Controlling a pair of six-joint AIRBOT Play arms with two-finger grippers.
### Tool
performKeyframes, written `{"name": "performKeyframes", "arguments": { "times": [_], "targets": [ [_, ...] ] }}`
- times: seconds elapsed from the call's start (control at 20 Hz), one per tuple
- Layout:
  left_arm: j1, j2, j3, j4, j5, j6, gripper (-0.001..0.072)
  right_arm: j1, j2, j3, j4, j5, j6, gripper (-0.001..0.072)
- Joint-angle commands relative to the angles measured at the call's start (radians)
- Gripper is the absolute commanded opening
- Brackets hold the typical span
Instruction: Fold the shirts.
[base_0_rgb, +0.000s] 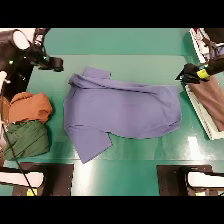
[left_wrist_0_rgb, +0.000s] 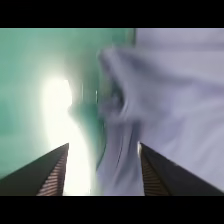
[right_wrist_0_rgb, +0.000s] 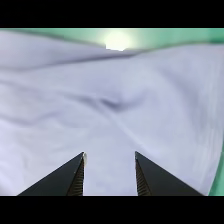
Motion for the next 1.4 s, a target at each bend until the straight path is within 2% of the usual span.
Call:
{"name": "performKeyframes", "arguments": {
  "times": [0.0, 0.15, 0.4, 0.75, 0.95, 1.0, 1.05, 1.1, 1.2, 1.35],
  "targets": [
    [0.058, 0.146, -0.193, 0.000, -0.077, -0.013, 0.0500, -0.041, 0.124, -0.153, 0.074, 0.021, -0.051, 0.0365],
    [0.076, 0.335, -0.517, -0.008, -0.045, -0.024, 0.0500, -0.048, 0.243, -0.322, 0.072, -0.005, -0.068, 0.0364],
    [0.076, 0.527, -0.919, -0.188, 0.051, -0.024, 0.0500, -0.048, 0.386, -0.489, 0.090, -0.088, -0.068, 0.0364],
    [0.076, 0.533, -1.134, -0.352, 0.269, -0.023, 0.0500, -0.048, 0.466, -0.513, 0.100, -0.087, -0.068, 0.0364],
    [0.076, 0.533, -1.144, -0.423, 0.290, -0.010, 0.0498, -0.048, 0.498, -0.513, 0.098, -0.087, -0.068, 0.0364],
    [0.076, 0.533, -1.144, -0.425, 0.284, -0.012, 0.0450, -0.048, 0.504, -0.513, 0.093, -0.083, -0.068, 0.0364],
    [0.076, 0.533, -1.141, -0.425, 0.276, -0.011, 0.0163, -0.048, 0.507, -0.513, 0.080, -0.067, -0.068, 0.0365],
    [0.076, 0.533, -1.134, -0.425, 0.264, -0.012, 0.0027, -0.048, 0.507, -0.513, 0.047, -0.043, -0.068, 0.0364],
    [0.076, 0.533, -1.094, -0.425, 0.224, -0.009, 0.0024, -0.058, 0.508, -0.539, -0.045, 0.002, -0.061, 0.0364],
    [0.076, 0.533, -1.010, -0.425, 0.177, 0.016, 0.0024, -0.176, 0.509, -0.695, -0.042, 0.029, -0.059, 0.0364]
  ]
}}
